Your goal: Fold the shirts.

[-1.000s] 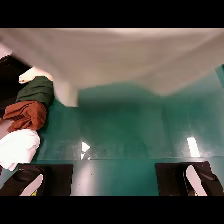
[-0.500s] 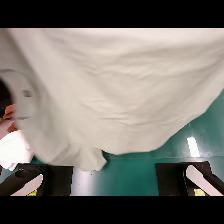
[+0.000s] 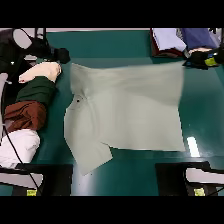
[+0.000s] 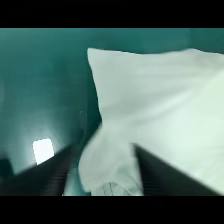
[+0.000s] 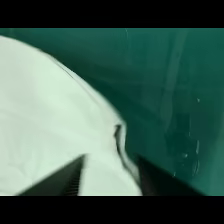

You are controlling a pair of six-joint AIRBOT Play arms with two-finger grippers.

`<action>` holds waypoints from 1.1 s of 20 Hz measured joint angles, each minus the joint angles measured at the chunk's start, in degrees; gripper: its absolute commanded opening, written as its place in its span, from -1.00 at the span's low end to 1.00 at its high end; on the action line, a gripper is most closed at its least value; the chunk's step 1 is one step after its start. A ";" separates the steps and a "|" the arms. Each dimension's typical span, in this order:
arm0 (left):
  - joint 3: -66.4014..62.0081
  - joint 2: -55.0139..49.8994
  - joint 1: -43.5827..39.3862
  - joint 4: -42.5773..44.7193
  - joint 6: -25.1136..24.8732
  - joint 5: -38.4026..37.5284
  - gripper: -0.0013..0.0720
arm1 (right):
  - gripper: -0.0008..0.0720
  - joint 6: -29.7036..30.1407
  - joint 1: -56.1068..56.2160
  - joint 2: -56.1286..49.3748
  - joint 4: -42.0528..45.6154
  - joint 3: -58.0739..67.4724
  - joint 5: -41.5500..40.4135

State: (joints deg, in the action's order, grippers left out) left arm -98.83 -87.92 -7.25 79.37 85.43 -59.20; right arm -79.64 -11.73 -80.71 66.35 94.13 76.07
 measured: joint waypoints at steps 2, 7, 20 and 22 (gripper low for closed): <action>-1.18 -0.85 1.77 0.02 0.11 -1.33 0.56 | 0.24 -0.46 0.35 -2.89 -0.46 2.62 0.24; 1.05 2.78 9.18 -2.82 0.17 -11.87 0.57 | 0.20 -0.24 0.46 -1.44 -1.77 1.75 4.46; 60.96 34.53 12.98 -9.57 1.36 -11.50 0.57 | 0.20 0.66 6.78 21.22 -2.36 -26.86 -1.55; 65.79 35.98 13.03 -12.57 1.09 -10.16 0.57 | 0.20 0.63 6.99 22.38 -2.40 -27.69 -2.25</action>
State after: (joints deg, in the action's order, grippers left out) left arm -33.04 -51.94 5.78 66.81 86.52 -69.36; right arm -79.00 -4.73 -58.33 63.94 66.43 73.82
